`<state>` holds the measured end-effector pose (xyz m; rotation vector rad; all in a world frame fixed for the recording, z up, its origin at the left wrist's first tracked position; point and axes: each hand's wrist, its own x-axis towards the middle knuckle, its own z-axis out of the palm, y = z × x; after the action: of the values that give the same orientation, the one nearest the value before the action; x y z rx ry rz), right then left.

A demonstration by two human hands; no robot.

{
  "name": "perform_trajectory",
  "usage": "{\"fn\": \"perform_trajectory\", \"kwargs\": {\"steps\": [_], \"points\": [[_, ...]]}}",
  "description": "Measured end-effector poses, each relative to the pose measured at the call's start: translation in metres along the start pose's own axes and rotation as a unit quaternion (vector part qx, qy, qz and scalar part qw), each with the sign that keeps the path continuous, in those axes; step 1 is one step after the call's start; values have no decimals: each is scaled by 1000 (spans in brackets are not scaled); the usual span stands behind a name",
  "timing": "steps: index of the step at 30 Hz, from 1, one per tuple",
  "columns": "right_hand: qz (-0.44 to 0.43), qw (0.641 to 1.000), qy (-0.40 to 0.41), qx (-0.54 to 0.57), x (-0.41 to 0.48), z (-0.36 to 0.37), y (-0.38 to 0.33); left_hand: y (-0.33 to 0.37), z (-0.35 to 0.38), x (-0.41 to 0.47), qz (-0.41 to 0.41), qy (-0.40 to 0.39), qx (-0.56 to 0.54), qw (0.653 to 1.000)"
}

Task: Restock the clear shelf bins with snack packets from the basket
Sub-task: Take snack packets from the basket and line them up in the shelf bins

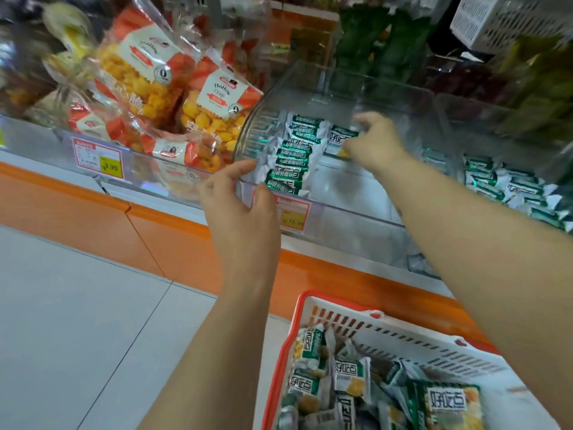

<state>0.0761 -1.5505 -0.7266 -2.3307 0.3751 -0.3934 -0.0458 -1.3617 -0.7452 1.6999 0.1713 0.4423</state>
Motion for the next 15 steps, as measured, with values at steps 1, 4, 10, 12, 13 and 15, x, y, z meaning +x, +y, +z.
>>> {"fn": "perform_trajectory", "kwargs": {"steps": [1, 4, 10, 12, 13, 15], "points": [[-39, 999, 3, 10, -22, -8, -8, 2, -1, -4, 11, -12, 6, 1000], [-163, 985, 35, 52, -92, -34, -20, 8, -2, -19, 33, -85, 7, 996], [-206, 974, 69, 66, -228, -64, 32, 4, 2, -61, 86, -305, 166, 934], [-141, 988, 28, 57, -257, -61, 68, 0, 2, -76, 79, -371, 226, 897], [-102, 994, -1, 39, -268, -58, 87, -2, 2, -83, 80, -400, 256, 876], [-34, 996, -75, -19, -287, -51, 126, -5, 0, -96, 95, -445, 315, 833]]}}
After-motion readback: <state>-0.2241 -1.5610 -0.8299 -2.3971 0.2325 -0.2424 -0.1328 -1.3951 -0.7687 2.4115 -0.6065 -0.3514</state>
